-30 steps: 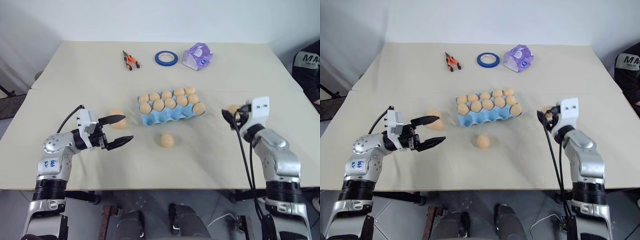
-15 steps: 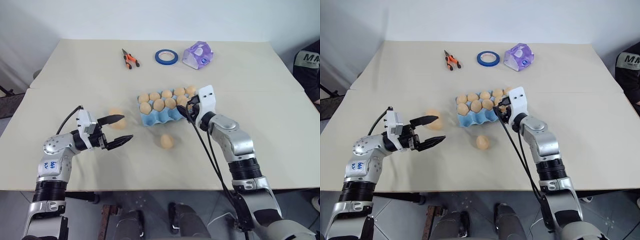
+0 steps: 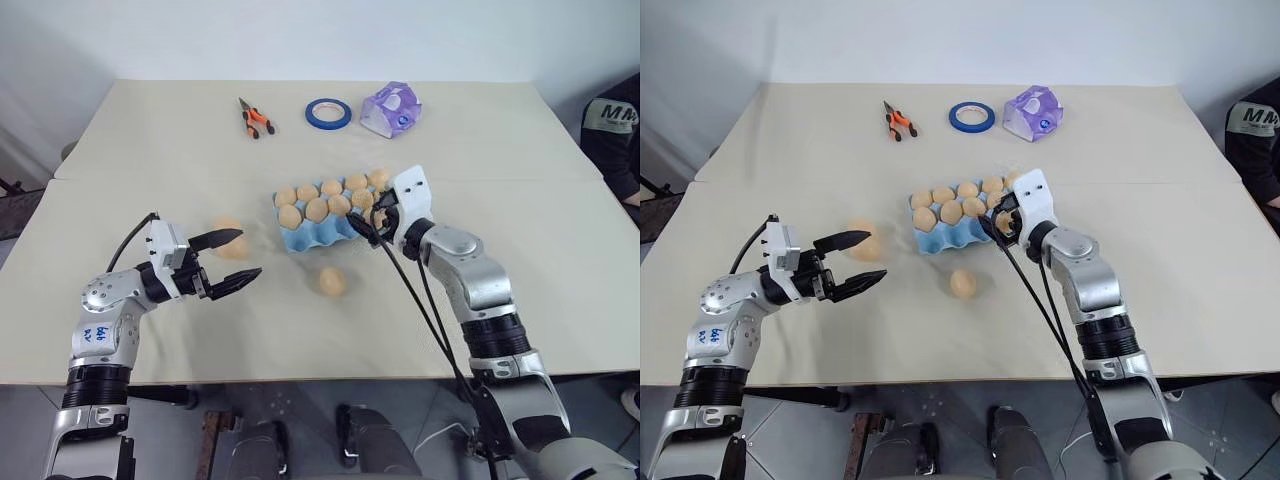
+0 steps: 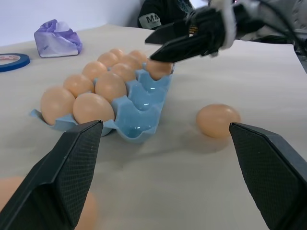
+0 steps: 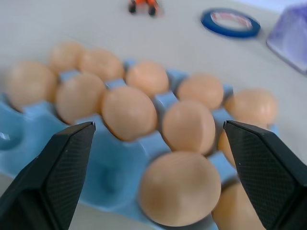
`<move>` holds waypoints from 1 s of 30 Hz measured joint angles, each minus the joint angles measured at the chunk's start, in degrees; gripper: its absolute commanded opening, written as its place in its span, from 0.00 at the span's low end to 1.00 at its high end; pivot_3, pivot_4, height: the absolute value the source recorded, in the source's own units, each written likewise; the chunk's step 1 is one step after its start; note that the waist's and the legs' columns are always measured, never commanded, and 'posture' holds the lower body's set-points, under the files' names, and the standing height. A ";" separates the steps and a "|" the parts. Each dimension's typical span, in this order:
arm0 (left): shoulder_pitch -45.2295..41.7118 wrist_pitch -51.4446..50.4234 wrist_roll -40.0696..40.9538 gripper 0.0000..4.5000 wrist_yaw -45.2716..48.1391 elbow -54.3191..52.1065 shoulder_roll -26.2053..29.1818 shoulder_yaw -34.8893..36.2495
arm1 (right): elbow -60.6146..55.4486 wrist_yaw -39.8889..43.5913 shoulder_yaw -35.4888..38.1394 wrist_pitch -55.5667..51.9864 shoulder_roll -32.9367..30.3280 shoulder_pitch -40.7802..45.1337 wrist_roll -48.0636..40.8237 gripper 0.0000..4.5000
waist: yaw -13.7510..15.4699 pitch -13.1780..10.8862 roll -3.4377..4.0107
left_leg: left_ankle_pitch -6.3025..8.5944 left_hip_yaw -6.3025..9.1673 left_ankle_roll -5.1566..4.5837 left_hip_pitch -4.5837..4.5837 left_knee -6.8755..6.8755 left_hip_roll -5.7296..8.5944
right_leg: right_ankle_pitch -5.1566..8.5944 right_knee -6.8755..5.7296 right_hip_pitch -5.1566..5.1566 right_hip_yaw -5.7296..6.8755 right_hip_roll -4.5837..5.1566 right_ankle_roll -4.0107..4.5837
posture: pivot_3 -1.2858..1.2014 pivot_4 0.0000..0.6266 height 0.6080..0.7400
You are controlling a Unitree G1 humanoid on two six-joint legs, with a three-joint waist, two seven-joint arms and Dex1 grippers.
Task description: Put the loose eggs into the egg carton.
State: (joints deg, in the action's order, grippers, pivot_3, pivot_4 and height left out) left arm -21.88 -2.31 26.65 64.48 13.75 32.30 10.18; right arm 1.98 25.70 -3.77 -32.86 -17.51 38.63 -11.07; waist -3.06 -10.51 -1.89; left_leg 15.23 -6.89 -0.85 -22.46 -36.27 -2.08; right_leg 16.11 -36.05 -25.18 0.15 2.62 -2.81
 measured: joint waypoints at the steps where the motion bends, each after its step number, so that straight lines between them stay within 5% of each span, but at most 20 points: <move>1: -0.01 0.00 0.00 1.00 0.03 -0.01 0.00 0.00 | -1.97 0.45 0.30 -1.15 -0.27 -0.47 -0.70 1.00 | 0.00 0.00 0.00 | 0.00 0.00 0.00 -0.01 0.00 0.00 | 0.00 0.02 0.00 -0.01 0.00 0.00 | 0.52 0.24 1.00; 11: -0.82 0.02 0.01 1.00 0.49 0.52 -0.18 -0.16 | -25.71 11.59 7.57 -6.94 -14.12 -21.31 -11.24 1.00 | 1.44 0.01 -0.02 | 0.04 0.02 -0.03 -0.02 0.04 0.01 | 0.00 0.17 0.05 0.04 -0.01 0.00 | 0.52 0.24 1.00; 18: -0.36 0.60 0.05 1.00 1.64 0.99 -0.01 0.24 | -29.43 22.25 15.90 -2.04 -22.36 -35.93 -15.89 1.00 | 1.12 0.00 -0.04 | 0.04 -0.02 -0.04 0.45 -0.04 0.02 | -0.01 0.20 0.58 -0.04 -0.08 -0.03 | 0.52 0.24 1.00; 30: 2.57 4.44 0.19 1.00 3.93 2.94 0.03 2.01 | -29.00 27.90 19.07 9.49 -20.39 -42.48 -19.30 1.00 | 1.45 0.00 -0.05 | 0.05 0.02 -0.03 0.43 -0.03 0.01 | -0.01 0.24 0.59 -0.03 -0.06 -0.03 | 0.52 0.24 1.00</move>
State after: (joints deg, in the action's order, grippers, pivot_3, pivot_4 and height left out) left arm -19.32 2.13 26.84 68.40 16.69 32.33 12.19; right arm -27.02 53.61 15.30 -23.37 -37.90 -3.85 -30.38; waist -1.61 -10.50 -1.93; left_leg 15.28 -6.87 -0.87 -22.03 -36.30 -2.07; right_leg 16.11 -35.81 -24.59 0.11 2.56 -2.84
